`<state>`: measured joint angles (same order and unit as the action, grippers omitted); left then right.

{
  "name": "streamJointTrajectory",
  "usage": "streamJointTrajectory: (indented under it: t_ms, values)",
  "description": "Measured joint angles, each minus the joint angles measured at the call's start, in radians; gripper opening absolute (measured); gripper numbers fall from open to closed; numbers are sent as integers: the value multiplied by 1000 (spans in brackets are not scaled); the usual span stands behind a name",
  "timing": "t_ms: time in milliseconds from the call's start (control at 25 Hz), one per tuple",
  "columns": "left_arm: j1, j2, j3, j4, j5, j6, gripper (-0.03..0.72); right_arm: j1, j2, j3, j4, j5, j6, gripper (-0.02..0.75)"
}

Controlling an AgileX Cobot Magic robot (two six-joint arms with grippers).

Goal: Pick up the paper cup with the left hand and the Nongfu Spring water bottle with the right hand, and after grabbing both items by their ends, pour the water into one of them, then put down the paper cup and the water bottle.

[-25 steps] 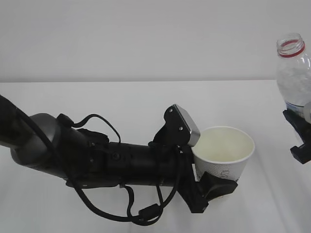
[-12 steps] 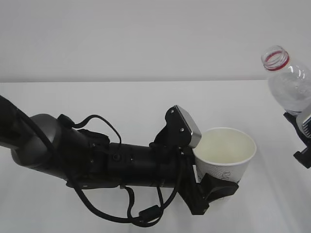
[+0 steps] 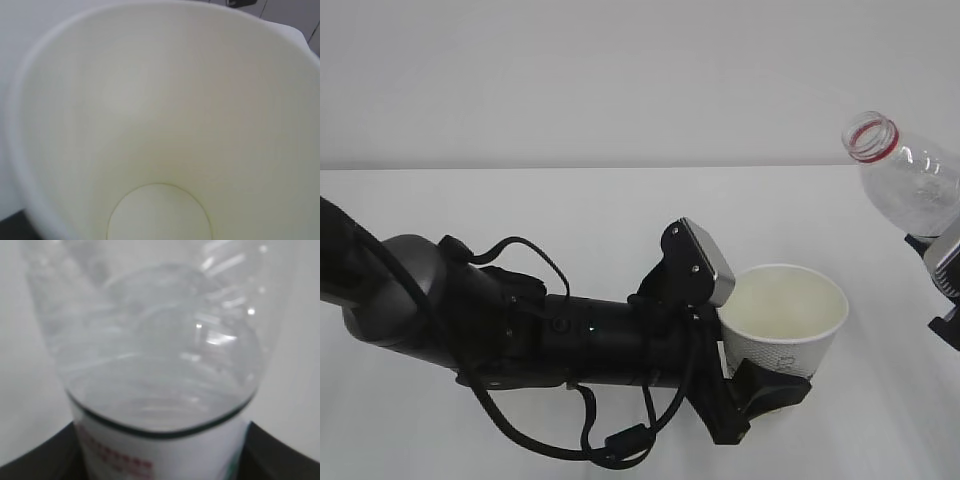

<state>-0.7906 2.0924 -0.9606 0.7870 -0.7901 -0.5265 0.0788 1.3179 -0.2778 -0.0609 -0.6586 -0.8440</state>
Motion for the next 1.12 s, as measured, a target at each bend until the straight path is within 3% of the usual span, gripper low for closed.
streamJointTrajectory:
  t_ms: [1120]
  values:
    - [0,0,-47,14,38,-2,549,0,0,0,0,-37,-24,440]
